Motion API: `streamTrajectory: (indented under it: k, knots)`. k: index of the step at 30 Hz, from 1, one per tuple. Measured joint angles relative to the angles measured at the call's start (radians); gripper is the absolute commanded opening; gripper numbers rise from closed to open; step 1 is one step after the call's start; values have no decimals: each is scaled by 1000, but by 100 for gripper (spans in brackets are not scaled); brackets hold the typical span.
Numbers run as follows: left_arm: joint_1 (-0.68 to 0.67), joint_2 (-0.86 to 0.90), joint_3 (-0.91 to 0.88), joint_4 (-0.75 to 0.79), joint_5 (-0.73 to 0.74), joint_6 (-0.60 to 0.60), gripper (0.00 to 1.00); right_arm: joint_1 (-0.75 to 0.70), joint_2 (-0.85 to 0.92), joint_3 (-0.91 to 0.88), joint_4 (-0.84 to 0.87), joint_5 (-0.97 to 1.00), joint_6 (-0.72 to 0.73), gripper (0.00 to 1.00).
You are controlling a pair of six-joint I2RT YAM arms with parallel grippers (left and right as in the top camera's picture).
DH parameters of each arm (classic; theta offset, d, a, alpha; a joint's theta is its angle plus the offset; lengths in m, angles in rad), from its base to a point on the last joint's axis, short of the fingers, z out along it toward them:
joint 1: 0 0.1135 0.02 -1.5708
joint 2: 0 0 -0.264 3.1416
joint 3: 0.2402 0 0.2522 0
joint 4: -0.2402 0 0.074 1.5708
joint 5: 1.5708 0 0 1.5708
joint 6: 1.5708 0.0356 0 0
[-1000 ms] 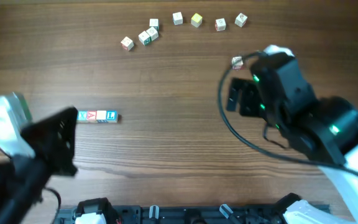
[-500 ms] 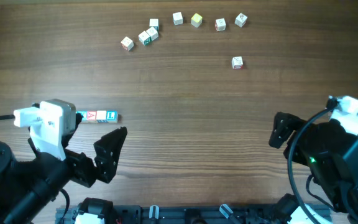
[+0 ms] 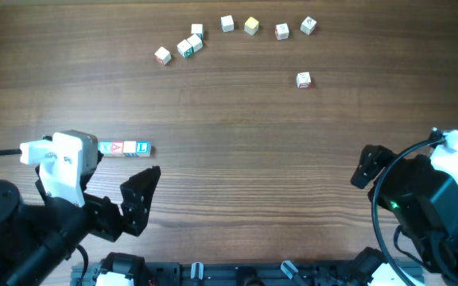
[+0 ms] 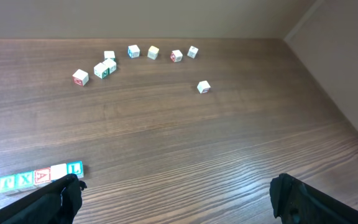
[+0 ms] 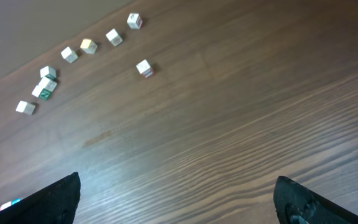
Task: Form a horizontal line
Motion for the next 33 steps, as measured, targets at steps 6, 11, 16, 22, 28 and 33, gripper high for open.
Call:
streamTrajectory:
  k: [6, 11, 16, 22, 28, 33]
  knots:
    - [0, 0, 0, 0, 0, 0, 100, 0, 0, 0, 0, -81, 0, 100]
    - [0, 0, 0, 0, 0, 0, 100, 0, 0, 0, 0, -102, -21, 100]
    - [0, 0, 0, 0, 0, 0, 100, 0, 0, 0, 0, -107, -59, 100]
    - [0, 0, 0, 0, 0, 0, 100, 0, 0, 0, 9, -63, -62, 100]
    - [0, 0, 0, -2, 0, 0, 100, 0, -10, -52, 16, 11, -42, 100]
    - [0, 0, 0, -3, -4, 0, 100, 0, -113, -229, 111, 58, -26, 100]
